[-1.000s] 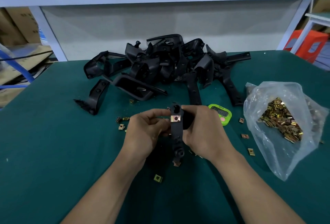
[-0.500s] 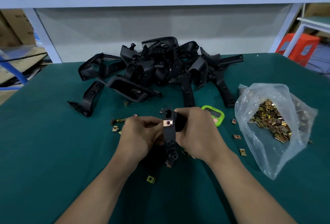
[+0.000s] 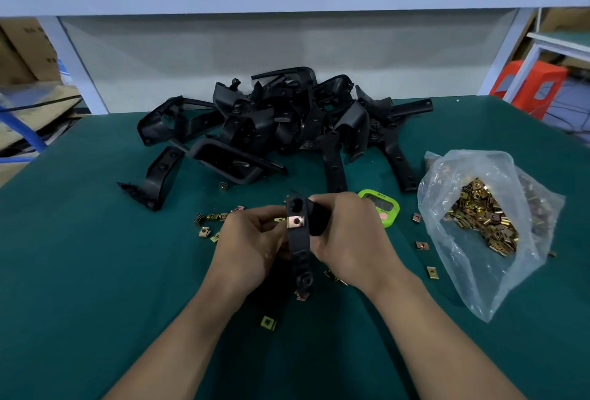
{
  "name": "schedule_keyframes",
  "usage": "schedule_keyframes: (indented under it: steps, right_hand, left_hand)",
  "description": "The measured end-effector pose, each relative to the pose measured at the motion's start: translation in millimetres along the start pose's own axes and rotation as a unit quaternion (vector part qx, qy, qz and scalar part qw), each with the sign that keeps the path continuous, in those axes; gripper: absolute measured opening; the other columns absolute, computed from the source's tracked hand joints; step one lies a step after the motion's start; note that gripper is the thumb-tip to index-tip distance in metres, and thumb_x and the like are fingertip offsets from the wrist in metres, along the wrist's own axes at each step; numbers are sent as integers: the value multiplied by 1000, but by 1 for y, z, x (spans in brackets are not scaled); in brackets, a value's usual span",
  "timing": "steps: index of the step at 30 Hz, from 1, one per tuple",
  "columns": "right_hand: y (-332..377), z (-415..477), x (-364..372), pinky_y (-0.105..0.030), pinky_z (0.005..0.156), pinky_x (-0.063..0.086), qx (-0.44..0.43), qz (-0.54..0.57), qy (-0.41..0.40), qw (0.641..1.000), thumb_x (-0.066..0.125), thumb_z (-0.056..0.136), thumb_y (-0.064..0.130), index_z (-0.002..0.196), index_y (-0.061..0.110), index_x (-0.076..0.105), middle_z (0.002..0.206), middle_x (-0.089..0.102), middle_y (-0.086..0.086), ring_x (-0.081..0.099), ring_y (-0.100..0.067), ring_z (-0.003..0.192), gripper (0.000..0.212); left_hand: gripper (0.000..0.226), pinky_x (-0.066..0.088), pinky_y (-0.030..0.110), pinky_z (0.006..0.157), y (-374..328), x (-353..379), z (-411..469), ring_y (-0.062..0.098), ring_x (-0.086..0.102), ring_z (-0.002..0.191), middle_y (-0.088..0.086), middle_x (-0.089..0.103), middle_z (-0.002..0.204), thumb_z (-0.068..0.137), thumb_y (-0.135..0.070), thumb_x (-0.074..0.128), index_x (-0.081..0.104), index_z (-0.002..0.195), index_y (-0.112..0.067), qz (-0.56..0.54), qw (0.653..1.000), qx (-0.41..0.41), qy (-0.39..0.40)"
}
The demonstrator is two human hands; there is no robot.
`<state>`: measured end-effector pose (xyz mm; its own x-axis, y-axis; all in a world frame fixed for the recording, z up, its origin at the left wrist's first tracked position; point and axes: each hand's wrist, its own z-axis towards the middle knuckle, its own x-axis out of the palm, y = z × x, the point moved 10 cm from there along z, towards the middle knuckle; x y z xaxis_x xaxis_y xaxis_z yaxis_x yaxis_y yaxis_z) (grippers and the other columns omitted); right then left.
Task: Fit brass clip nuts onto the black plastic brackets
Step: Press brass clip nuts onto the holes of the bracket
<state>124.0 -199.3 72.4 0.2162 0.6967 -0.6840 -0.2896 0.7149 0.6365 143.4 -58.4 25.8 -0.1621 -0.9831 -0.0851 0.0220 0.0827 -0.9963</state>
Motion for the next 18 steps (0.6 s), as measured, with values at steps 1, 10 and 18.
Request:
schedule_keyframes:
  steps: [1, 10, 18]
  right_hand:
    - [0, 0, 1, -23, 49, 34, -2, 1, 5, 1000, 69, 75, 18, 66, 25, 60, 54, 54, 4, 48, -19, 56, 15]
    - [-2, 2, -5, -29, 43, 33, 1, 73, 5, 997, 48, 62, 50, 59, 23, 57, 50, 54, 2, 40, -13, 47, 28]
    - [-4, 3, 1, -42, 55, 52, 11, 77, 29, 997, 50, 72, 40, 78, 14, 70, 66, 69, -5, 64, -27, 62, 33]
  left_hand:
    - [26, 49, 20, 47, -1, 0, 0, 14, 65, 52, 10, 76, 71, 92, 5, 66, 82, 91, -16, 8, 1000, 4, 0]
    - [15, 58, 29, 61, 5, 4, 5, 29, 75, 70, 12, 79, 81, 95, -5, 70, 78, 105, -13, 6, 1000, 4, 27]
    - [26, 61, 34, 64, 8, -3, 11, 28, 71, 66, 20, 77, 81, 96, -2, 66, 70, 119, -13, -12, 1000, 3, 27]
